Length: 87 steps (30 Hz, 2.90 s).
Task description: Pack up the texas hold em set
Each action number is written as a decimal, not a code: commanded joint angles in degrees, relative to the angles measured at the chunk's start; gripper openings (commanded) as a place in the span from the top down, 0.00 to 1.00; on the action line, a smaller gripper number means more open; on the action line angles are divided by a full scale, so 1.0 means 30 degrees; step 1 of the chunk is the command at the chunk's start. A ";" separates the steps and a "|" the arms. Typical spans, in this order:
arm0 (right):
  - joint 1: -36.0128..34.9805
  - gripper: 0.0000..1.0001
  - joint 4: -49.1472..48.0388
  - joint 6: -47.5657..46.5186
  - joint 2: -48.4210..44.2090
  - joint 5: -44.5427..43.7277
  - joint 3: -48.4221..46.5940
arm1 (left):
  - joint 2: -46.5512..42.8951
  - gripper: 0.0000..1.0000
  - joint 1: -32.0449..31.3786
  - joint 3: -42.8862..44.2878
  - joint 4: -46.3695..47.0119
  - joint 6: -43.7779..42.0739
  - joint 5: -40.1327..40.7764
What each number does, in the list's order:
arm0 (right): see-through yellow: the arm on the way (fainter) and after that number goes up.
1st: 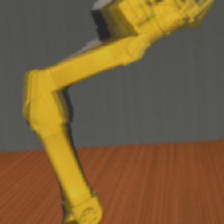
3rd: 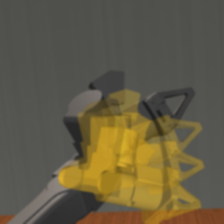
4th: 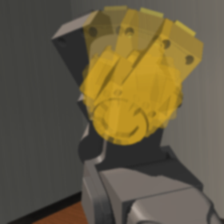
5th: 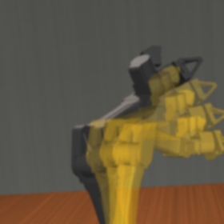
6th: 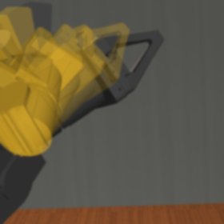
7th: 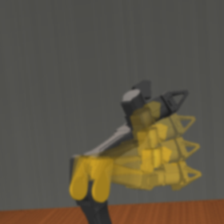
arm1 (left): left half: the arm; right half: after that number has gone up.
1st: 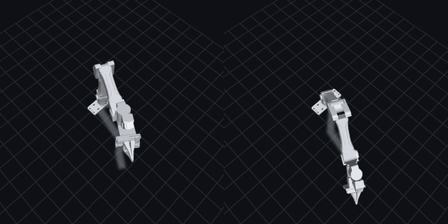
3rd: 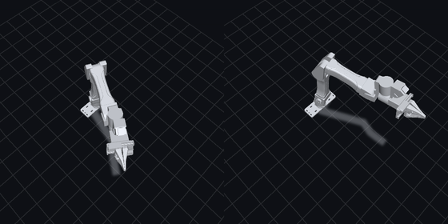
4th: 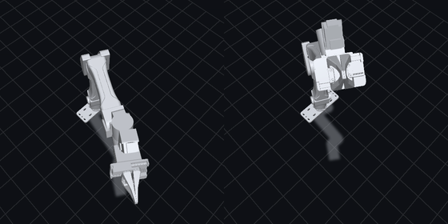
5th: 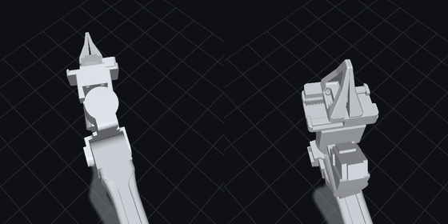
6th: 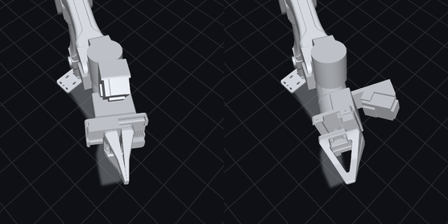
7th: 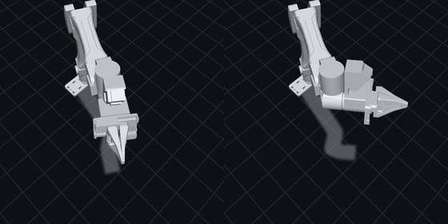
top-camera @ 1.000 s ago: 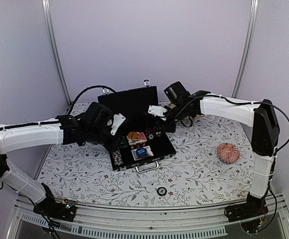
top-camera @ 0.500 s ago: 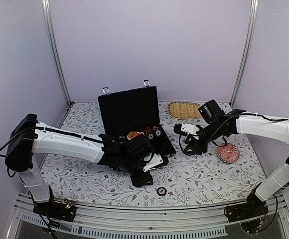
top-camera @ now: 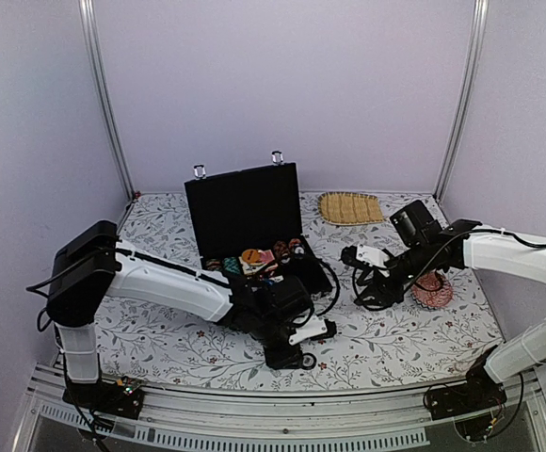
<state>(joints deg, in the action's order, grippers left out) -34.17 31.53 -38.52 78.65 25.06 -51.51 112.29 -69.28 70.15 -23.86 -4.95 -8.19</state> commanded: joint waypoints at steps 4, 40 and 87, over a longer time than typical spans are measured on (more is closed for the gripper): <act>0.1196 0.46 -0.0388 0.0087 -0.0381 0.0348 -0.0146 | 0.2060 0.56 -0.0406 0.1426 0.0903 -0.0887 0.1312; -0.5244 0.43 -0.0434 -0.4312 0.6028 -0.2713 -0.1368 | -0.8781 0.52 0.4769 -0.5037 0.4499 0.5678 0.3892; -0.6590 0.68 0.2071 -0.3654 0.6900 -0.3088 -0.4063 | -0.9135 0.53 0.5275 -0.5860 0.5237 0.5854 0.4115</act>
<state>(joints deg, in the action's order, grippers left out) -53.67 35.40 -50.17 102.80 16.29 -60.55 86.78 -54.41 53.32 -9.67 12.14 3.53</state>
